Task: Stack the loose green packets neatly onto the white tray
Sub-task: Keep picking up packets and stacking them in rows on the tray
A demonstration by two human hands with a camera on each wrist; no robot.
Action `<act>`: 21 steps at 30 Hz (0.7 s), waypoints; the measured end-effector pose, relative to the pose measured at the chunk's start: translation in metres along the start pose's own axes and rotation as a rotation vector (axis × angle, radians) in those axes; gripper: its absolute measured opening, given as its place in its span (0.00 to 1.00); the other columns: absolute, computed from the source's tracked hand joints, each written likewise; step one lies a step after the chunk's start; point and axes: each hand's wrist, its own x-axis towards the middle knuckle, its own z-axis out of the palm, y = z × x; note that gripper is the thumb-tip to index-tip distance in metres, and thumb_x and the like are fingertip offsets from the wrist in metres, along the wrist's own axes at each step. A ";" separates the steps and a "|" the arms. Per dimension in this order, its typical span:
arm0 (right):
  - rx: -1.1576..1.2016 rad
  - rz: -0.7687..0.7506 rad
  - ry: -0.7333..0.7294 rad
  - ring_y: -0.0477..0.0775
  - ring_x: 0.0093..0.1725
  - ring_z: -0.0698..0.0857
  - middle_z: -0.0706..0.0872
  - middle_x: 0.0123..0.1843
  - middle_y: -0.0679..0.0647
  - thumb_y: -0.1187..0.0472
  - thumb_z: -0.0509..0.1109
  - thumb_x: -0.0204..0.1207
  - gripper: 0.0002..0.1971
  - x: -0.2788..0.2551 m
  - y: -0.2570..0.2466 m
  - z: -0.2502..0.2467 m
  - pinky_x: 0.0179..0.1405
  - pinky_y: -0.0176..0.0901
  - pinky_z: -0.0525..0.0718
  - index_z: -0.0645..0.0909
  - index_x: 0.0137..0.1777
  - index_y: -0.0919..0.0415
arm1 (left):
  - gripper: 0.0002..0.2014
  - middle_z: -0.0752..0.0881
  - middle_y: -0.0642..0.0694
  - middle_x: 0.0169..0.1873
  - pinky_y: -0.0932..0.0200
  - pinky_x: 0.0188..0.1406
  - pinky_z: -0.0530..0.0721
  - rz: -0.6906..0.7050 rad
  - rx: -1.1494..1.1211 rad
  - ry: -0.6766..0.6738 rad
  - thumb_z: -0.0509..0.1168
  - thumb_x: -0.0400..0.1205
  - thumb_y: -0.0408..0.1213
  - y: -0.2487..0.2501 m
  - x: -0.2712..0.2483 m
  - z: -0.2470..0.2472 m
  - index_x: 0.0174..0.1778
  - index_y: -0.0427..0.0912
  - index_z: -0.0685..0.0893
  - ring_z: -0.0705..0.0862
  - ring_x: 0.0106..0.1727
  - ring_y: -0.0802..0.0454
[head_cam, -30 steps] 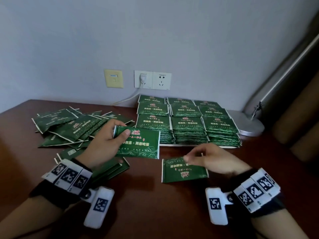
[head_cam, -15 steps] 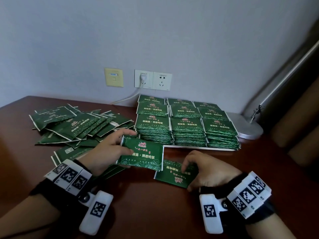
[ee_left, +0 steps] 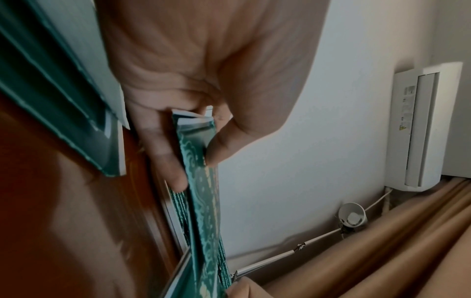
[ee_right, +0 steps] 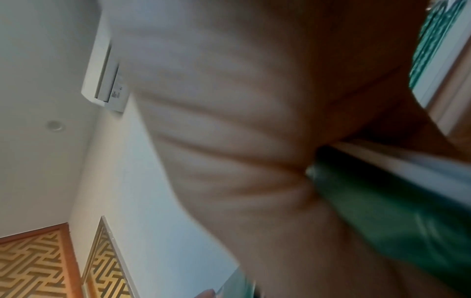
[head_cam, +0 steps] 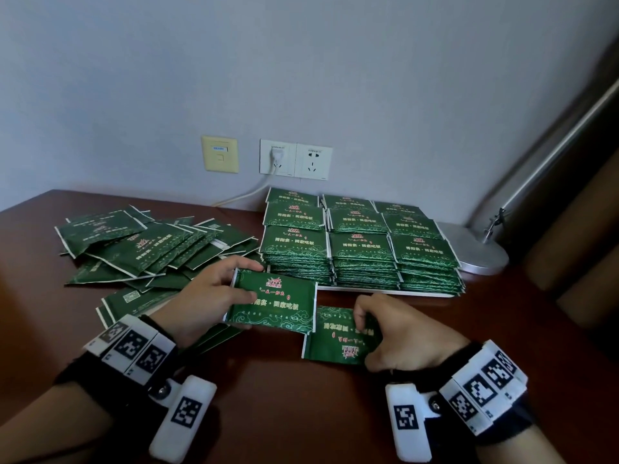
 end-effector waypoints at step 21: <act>0.082 0.034 0.018 0.44 0.67 0.75 0.73 0.68 0.40 0.45 0.87 0.60 0.39 0.006 0.020 -0.005 0.70 0.45 0.77 0.73 0.70 0.39 | 0.22 0.88 0.32 0.48 0.30 0.52 0.83 0.158 -0.115 0.054 0.64 0.77 0.13 -0.001 0.003 -0.002 0.47 0.48 0.89 0.87 0.44 0.33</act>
